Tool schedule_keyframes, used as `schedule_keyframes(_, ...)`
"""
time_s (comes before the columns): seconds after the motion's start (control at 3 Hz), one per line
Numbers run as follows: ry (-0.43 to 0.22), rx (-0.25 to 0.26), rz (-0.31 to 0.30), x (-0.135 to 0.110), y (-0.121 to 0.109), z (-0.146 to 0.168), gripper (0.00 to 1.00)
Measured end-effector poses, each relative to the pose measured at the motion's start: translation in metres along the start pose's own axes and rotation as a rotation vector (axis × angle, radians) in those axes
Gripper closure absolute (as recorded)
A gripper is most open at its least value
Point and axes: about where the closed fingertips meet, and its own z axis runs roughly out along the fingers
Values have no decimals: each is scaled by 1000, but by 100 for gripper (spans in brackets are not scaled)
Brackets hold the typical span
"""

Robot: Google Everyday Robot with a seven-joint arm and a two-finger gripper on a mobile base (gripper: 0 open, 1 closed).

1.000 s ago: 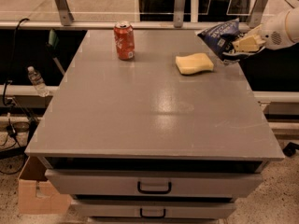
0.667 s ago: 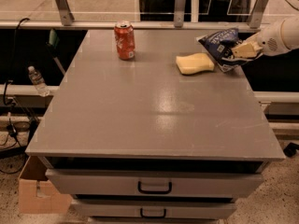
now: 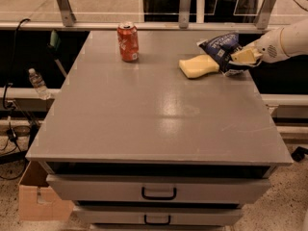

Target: Move blue chip bag near sponge

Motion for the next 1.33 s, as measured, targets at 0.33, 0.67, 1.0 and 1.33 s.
schedule_keyframes(0.33,0,0,0,0,0,0,36)
schedule_keyframes(0.67,-1,-68,-13,-7,20,23,12)
schedule_keyframes(1.0,-5,-113,-33,-16,36,35,0)
schedule_keyframes(1.33,-24,-122,-52,-27,43,33,0)
